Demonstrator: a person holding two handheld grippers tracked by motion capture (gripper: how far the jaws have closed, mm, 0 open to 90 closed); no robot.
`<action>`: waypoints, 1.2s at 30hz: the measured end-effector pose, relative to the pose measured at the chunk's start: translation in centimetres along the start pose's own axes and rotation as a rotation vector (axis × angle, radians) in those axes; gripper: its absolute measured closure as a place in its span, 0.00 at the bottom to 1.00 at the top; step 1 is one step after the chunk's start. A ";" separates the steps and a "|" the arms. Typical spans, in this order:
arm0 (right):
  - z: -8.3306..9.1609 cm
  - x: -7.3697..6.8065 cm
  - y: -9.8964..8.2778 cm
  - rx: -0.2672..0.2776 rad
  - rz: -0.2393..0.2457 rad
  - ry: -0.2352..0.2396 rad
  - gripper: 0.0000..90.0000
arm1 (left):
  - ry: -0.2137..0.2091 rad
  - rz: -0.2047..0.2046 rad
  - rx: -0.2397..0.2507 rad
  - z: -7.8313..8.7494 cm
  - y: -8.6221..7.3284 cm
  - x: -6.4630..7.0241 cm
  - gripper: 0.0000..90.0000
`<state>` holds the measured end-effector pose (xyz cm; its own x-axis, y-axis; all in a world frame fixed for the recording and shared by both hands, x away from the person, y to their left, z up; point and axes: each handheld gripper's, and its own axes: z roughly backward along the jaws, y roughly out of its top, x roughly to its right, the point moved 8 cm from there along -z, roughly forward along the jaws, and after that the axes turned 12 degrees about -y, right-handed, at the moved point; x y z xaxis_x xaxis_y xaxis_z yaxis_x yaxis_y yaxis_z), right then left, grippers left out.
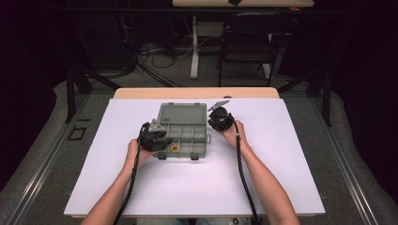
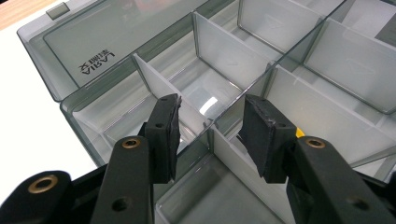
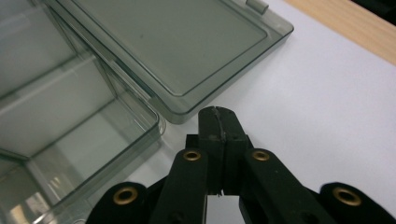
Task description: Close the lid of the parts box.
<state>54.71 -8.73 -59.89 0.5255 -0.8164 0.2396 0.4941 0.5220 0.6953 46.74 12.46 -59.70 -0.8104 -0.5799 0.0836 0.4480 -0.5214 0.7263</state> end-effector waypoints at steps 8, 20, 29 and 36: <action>-0.8 -0.5 -0.5 -0.038 -0.002 0.005 1.00 | -0.002 -0.001 0.000 0.0 0.0 0.0 0.64; -1.3 -0.6 -0.7 -0.047 -0.002 0.021 1.00 | -0.012 -0.005 0.003 0.0 0.0 -0.1 0.64; -1.6 -0.4 -0.5 -0.053 -0.023 0.041 1.00 | -0.022 -0.006 0.003 -0.1 0.0 -0.1 0.64; -1.8 -0.3 -0.2 -0.048 -0.027 0.035 1.00 | -0.018 -0.006 0.004 -0.1 0.0 -0.1 0.64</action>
<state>55.69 -8.13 -61.39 0.5348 -0.8217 0.1971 0.5402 0.5118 0.6680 46.84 12.49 -59.81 -0.8200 -0.5650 0.0914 0.4412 -0.5223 0.7298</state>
